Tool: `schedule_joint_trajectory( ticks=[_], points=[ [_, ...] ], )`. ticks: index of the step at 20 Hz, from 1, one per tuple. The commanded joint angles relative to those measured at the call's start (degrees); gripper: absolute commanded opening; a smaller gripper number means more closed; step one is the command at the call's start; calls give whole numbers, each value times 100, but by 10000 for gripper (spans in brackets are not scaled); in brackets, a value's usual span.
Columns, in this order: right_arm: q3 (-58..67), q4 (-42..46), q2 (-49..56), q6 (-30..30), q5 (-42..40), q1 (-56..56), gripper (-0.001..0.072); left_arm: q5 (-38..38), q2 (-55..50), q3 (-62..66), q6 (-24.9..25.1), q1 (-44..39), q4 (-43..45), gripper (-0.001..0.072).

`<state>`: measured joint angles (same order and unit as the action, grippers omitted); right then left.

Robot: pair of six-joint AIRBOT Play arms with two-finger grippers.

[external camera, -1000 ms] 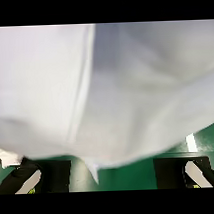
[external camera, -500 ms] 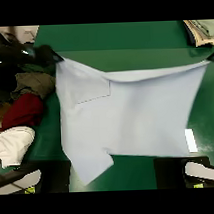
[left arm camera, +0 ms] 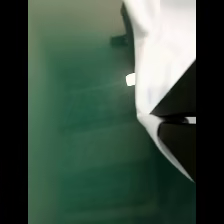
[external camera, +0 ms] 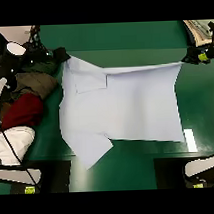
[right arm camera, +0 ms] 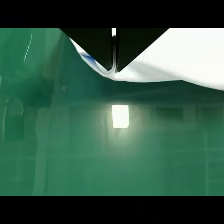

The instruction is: Fold the shirts.

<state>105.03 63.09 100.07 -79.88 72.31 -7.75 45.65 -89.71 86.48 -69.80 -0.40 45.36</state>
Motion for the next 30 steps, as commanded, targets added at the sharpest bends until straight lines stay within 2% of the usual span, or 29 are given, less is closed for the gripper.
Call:
schedule_joint_trajectory(
  ticks=[1,4,7,14,15,16,17,18,21,24,27,30],
  points=[
    [225,4,85,4,-92,20,8,46,-85,216,302,175,118,28],
    [59,9,50,157,315,122,8,927,-87,181,551,380,323,28],
    [-667,13,-79,177,214,313,8,1602,-87,17,575,385,898,28],
    [-2302,-15,-595,173,-348,444,11,2092,-87,-688,404,385,1453,29],
    [-2461,-35,-675,173,-385,442,14,2092,-83,-688,157,385,1473,77],
    [-2577,-55,-739,168,-374,442,25,2090,-83,-688,-46,385,1495,403],
    [-2660,-50,-796,168,-356,435,191,2092,-83,-688,-162,385,1530,604],
    [-2697,-50,-846,168,-304,424,329,2146,-83,-684,-308,385,1600,605],
    [-2695,-28,-1130,170,101,284,327,2850,2,-573,-546,468,2026,605],
    [-2695,-37,-1622,275,730,-26,325,3368,485,-920,-691,664,2041,605],
    [-2695,-37,-2055,457,1113,-208,324,3222,1506,-2258,-927,651,2022,605],
    [-2693,-39,-2337,457,977,-234,324,3176,2653,-3926,-1261,651,2017,604]
  ],
)
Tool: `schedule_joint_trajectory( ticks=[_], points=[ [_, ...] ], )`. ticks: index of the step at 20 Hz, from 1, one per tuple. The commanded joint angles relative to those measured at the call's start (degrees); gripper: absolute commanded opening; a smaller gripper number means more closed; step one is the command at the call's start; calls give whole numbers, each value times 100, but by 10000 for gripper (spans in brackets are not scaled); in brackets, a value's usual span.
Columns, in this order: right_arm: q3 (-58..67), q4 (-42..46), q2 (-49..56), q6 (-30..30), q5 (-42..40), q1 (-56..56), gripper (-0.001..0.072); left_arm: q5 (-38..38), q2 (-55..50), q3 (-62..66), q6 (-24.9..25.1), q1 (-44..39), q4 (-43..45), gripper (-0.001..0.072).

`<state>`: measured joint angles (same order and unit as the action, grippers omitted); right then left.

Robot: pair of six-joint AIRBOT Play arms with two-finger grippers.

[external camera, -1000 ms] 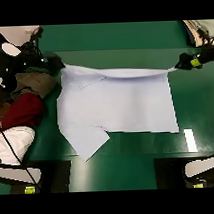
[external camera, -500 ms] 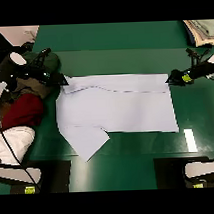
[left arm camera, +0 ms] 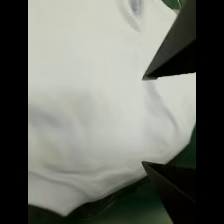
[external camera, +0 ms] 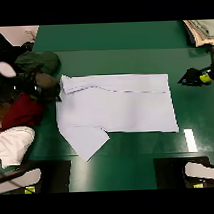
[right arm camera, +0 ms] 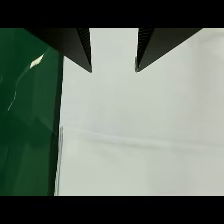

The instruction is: Fold the shirts.

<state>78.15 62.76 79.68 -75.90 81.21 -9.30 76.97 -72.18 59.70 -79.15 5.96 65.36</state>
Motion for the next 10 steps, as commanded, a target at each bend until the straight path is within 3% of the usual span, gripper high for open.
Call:
schedule_joint_trajectory(
  ticks=[1,5,10],
  points=[
    [-7,-9,-339,59,7,-68,324,63,1266,-1784,-354,15,-52,604],
    [-4,-11,-352,57,-96,98,324,15,2267,-3222,-369,13,-765,605],
    [-4,-15,-352,55,-109,162,324,-286,2332,-3921,-341,13,-1093,604]
  ],
)
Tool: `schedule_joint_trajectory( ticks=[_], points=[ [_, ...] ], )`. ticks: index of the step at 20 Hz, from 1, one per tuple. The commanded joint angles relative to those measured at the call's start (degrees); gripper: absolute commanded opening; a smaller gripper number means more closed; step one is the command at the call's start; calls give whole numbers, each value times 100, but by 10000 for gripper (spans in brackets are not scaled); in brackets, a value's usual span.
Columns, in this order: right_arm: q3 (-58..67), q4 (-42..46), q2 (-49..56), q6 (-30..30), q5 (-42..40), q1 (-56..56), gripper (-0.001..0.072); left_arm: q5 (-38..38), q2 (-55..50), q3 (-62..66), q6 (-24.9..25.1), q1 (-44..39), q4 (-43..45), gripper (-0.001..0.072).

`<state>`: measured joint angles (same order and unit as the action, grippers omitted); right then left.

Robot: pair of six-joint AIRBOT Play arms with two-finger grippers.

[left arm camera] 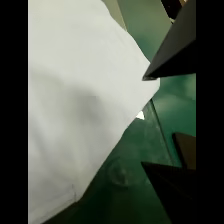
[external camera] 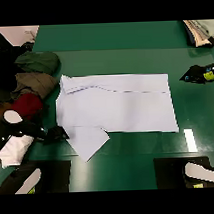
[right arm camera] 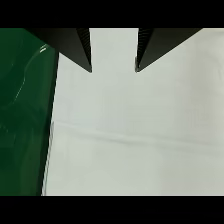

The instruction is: Fold the shirts.

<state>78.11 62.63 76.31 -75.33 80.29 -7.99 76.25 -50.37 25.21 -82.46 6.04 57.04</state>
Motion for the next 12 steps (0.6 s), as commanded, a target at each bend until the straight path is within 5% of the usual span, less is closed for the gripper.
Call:
schedule_joint_trajectory(
  ticks=[1,12],
  points=[
    [0,0,-15,-2,-17,31,324,-369,151,-525,-9,4,-350,604],
    [0,-11,-17,-7,17,31,322,-1467,131,-562,-2,4,-863,603]
  ],
)
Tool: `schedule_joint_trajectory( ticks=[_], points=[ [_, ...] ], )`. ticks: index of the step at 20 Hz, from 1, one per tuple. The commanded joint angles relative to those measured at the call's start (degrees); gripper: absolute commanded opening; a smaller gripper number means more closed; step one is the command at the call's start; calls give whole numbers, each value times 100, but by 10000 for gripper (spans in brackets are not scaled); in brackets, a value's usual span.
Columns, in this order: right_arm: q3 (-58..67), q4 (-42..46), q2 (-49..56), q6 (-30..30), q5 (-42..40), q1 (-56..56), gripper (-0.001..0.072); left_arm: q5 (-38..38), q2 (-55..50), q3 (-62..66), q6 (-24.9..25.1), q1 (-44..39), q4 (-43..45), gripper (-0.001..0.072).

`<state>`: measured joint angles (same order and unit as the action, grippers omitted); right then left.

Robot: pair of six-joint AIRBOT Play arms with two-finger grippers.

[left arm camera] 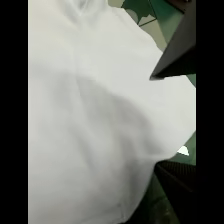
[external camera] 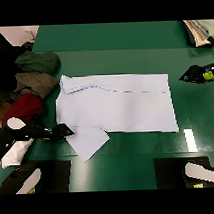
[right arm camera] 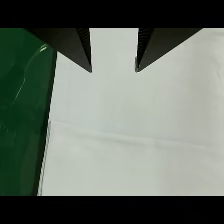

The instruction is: Fold the shirts.

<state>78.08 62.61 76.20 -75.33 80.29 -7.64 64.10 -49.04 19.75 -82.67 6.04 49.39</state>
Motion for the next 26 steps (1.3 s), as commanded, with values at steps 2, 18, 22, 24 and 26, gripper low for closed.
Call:
schedule_joint_trajectory(
  ticks=[2,18,22,24,26],
  points=[
    [2,-7,-4,-7,87,-4,321,-256,-2,-15,122,4,-133,268],
    [-4546,17,-1106,756,-96,-2824,429,-44,4,293,831,7,-509,27],
    [-4795,-15,-1097,767,-505,-2315,428,-63,4,293,831,7,-509,27],
    [-4782,-90,-1099,767,-608,-1963,425,-61,4,293,831,7,-507,27],
    [-4782,-114,-1099,767,-651,-1731,290,-50,4,293,833,7,-505,27]
  ],
)
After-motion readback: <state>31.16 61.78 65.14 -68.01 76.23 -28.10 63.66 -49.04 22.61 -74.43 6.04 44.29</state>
